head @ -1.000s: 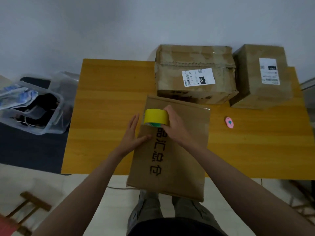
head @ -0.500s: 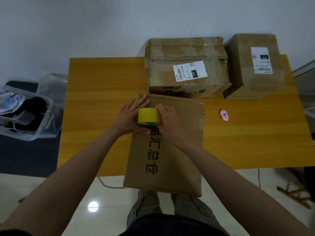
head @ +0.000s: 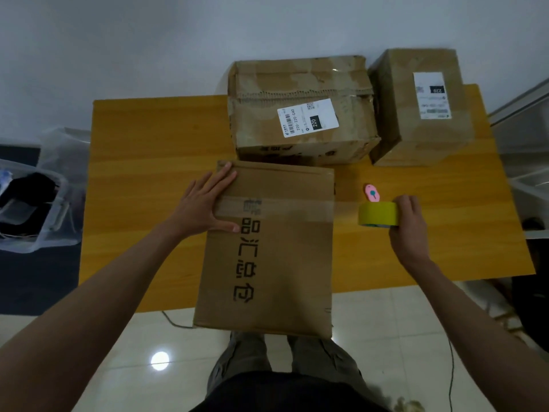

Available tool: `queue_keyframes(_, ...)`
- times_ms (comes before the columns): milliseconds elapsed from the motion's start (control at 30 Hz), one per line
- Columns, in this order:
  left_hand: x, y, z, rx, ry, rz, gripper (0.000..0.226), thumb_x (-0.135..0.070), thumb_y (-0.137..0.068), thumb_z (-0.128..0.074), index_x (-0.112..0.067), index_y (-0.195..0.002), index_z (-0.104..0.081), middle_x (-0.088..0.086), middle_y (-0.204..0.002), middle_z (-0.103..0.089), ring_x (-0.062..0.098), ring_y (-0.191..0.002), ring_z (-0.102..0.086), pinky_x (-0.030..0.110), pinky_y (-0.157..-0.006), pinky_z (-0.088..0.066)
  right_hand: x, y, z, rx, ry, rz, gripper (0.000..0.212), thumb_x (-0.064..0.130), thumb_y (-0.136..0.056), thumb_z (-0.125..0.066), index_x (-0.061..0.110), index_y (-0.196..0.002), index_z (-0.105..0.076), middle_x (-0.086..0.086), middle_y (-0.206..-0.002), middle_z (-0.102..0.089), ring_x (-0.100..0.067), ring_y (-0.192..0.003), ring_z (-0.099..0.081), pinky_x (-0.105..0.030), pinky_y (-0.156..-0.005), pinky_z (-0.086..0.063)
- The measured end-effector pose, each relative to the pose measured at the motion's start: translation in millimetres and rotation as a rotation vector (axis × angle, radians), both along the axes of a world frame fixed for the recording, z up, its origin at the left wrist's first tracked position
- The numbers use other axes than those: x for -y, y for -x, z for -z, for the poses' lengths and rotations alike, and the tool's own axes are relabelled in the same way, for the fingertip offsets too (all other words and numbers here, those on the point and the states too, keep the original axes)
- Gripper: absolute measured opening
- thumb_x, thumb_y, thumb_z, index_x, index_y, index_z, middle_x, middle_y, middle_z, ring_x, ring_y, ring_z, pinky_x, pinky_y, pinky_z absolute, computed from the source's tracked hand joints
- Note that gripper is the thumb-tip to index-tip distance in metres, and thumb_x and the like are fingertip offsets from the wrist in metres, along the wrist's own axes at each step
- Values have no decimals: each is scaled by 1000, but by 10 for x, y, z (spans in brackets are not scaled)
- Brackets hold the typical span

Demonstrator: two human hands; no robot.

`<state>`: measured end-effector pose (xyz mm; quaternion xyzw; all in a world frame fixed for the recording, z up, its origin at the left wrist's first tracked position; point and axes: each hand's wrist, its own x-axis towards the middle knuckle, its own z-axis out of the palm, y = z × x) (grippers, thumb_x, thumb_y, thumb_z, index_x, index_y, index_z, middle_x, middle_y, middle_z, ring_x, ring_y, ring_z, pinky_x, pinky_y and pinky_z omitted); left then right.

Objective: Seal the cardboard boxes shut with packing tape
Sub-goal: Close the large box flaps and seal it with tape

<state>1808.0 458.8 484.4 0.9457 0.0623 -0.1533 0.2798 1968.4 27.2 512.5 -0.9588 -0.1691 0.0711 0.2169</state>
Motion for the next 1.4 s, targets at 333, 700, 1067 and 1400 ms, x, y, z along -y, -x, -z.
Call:
queue_keyframes(333, 229, 63, 10, 65, -412, 92, 120, -97, -76, -20, -17, -163, 4, 1, -170, 14, 27, -156, 16, 59, -125, -2, -94, 51, 528, -149, 34, 15, 33, -10, -93, -43, 2, -124, -43, -24, -121, -45, -43, -77, -52, -43, -56, -37)
queue_keyframes(700, 2157, -278, 55, 15, -187, 82, 108, -82, -93, -21, -6, -157, 21, 13, -163, 32, 25, -151, 29, 49, -127, 2, -257, 240, 845, -276, -36, 61, 39, -14, -87, -55, -4, -122, -41, -27, -109, -48, -46, -79, -50, -39, -56, -29)
queue_keyframes(1067, 1274, 110, -346, 236, 9, -794, 91, -52, -93, -66, -20, -161, -16, 7, -169, -12, 26, -156, -12, 44, -124, -18, -505, 342, 978, -818, -671, 898, 51, -5, -95, -39, 21, -139, -43, -20, -127, -58, -41, -110, -62, -50, -76, -61)
queue_keyframes(1400, 792, 585, -73, -271, 572, -1038, 74, -74, -86, -52, -17, -131, -62, 7, -118, -69, 29, -107, -67, 48, -95, -56, -725, 492, 899, -1184, -1039, 1042, 24, 18, -102, -55, 6, -123, -56, -9, -89, -66, -22, -80, -64, -34, -65, -55)
